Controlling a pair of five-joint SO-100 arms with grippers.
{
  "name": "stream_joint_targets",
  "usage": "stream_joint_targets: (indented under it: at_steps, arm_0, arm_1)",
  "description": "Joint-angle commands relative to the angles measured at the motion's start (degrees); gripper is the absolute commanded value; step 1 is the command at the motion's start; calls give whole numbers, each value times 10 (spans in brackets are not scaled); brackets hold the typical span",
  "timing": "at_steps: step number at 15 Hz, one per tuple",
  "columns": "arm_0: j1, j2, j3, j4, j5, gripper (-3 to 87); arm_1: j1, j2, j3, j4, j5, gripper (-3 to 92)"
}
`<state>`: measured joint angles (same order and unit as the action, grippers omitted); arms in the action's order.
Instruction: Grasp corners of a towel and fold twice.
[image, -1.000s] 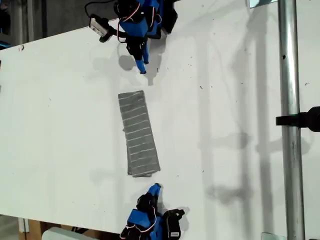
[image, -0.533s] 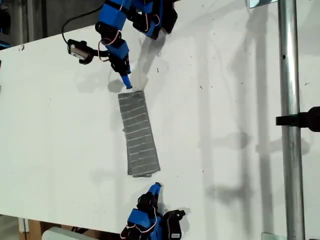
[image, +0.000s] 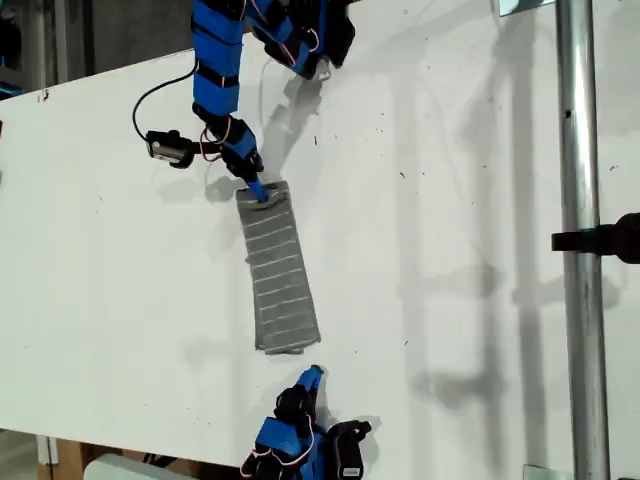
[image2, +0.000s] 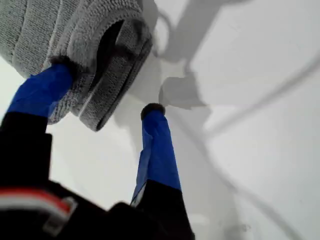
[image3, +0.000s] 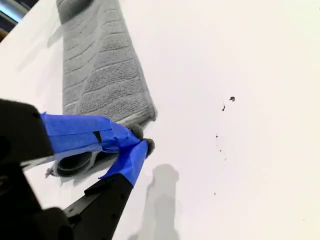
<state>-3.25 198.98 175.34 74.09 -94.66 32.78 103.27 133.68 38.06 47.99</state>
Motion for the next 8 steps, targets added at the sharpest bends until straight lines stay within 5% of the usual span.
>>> stream_joint_targets:
  at_steps: [1, 4, 8]
  arm_0:
    - [9, 4, -27, 5, -4, -26]
    - [11, 4, -30, 8, -3, -26]
    - [14, 4, -32, 13, -2, -26]
  arm_1:
    - [-35, -17, -53, -43, 28, 311]
    - [-45, -43, -109, -14, 29, 309]
    - [-25, 74, -139, 145, 4, 320]
